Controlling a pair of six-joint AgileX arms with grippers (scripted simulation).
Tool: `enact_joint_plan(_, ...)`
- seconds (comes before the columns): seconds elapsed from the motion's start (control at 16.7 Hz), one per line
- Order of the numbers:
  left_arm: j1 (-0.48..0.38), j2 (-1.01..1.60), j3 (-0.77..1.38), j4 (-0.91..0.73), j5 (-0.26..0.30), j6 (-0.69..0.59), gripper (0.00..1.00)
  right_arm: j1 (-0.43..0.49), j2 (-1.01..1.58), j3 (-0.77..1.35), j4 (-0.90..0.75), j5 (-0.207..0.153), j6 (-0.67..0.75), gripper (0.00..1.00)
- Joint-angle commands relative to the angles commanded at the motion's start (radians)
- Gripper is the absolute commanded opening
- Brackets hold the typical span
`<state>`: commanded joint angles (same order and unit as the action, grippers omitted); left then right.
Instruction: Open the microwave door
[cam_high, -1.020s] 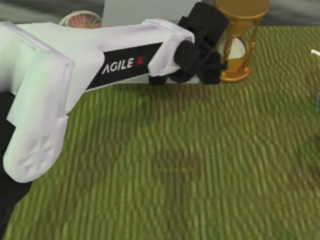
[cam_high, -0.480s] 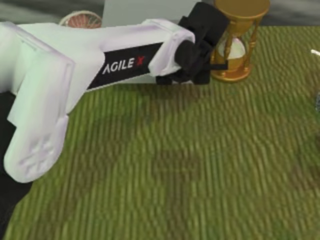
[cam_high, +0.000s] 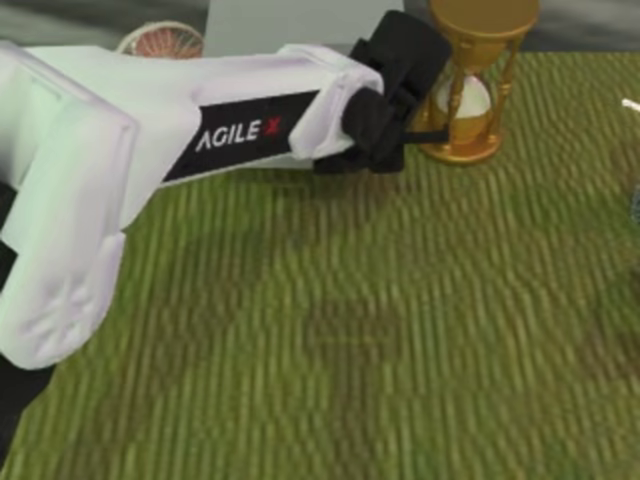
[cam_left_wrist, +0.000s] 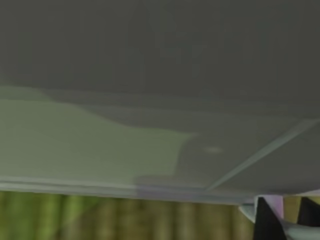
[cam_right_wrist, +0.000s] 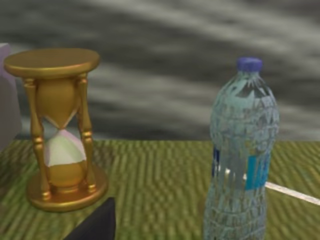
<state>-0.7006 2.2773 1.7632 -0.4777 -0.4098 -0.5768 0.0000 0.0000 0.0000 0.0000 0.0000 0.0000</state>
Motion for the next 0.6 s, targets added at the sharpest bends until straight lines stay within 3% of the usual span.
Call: enact_joint_plan(0.6, 0.000, -0.028, -0.038, 0.025, -0.012, -0.014, 0.00, 0.000, 0.000, 0.000, 0.000, 0.000, 0.000, 1.00)
